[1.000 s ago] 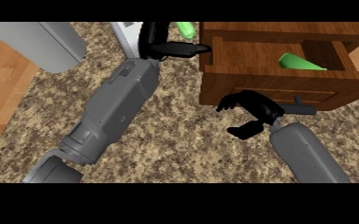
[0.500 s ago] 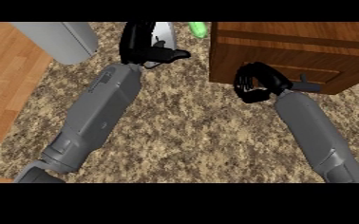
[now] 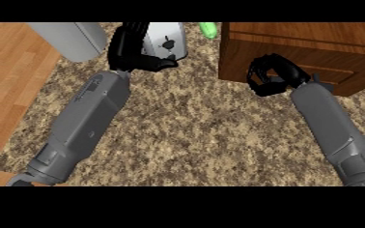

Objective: Pick up the cup, place it into the drawer and close the drawer

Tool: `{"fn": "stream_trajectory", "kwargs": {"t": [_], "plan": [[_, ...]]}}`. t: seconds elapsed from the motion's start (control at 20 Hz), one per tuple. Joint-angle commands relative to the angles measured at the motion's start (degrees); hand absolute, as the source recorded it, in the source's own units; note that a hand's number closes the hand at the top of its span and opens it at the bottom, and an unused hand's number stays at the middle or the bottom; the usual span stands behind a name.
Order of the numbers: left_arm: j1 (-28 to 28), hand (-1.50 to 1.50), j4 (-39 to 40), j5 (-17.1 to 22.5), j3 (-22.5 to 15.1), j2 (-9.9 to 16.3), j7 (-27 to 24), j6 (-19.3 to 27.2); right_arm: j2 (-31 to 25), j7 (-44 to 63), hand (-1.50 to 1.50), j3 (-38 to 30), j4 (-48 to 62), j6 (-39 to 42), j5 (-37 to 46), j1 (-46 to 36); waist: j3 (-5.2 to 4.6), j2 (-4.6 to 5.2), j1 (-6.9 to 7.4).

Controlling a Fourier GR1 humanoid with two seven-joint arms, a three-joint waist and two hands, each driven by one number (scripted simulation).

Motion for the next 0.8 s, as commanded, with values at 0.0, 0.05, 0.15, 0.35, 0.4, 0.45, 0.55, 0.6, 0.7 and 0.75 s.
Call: {"fn": "stream_trajectory", "kwargs": {"t": [0.0,0.05,0.15,0.35,0.4,0.45,0.55,0.6,0.7,0.75], "plan": [[0.2,-1.50,-1.3,0.3,0.2,1.1,0.8,-1.1,-5.9,3.4,1.50,-4.9,3.8,-4.5,-0.4,-8.4,-0.29,1.33,1.76],[1.3,-1.50,-1.8,0.4,-0.4,0.7,0.7,-2.1,-5.7,4.6,1.50,-5.6,3.1,-3.8,-1.3,-9.8,-0.37,1.10,2.72],[2.1,-1.50,-1.6,-0.1,-0.8,1.4,0.8,-2.6,-6.2,4.4,1.50,-6.1,2.4,-2.8,-2.1,-10.0,-0.38,1.26,2.71],[2.1,-1.50,-2.3,0.6,-0.7,0.4,1.4,-2.8,-7.7,4.7,1.50,-6.4,1.0,-0.3,-3.1,-9.9,-0.42,1.39,3.21],[3.0,-1.50,-2.3,0.6,-0.6,0.8,0.6,-3.5,-7.4,5.1,1.50,-6.8,0.7,0.0,-3.7,-10.0,-0.49,1.57,3.69],[3.0,-1.50,-2.4,0.5,-0.7,0.4,0.9,-2.9,-8.4,4.6,1.50,-7.4,0.5,0.5,-4.4,-9.3,-0.40,1.43,3.15],[3.2,-1.50,-3.0,1.2,-0.3,1.0,1.2,-4.2,-9.0,4.9,1.50,-7.4,-0.1,1.6,-4.7,-9.0,-0.48,1.32,3.46],[3.2,-1.50,-3.1,0.9,-0.5,0.9,0.9,-3.7,-9.0,4.7,1.50,-7.5,-0.4,2.0,-5.1,-8.8,-0.43,1.44,3.68],[3.5,-1.50,-3.2,0.9,-0.7,1.4,1.4,-4.4,-9.7,4.7,1.50,-7.6,-1.0,3.2,-5.5,-8.7,-0.44,1.43,3.70],[3.3,-1.50,-3.4,0.9,-0.4,1.9,1.3,-4.2,-9.6,4.7,1.50,-7.3,-0.9,3.4,-5.4,-8.1,-0.40,1.53,3.85]]}}
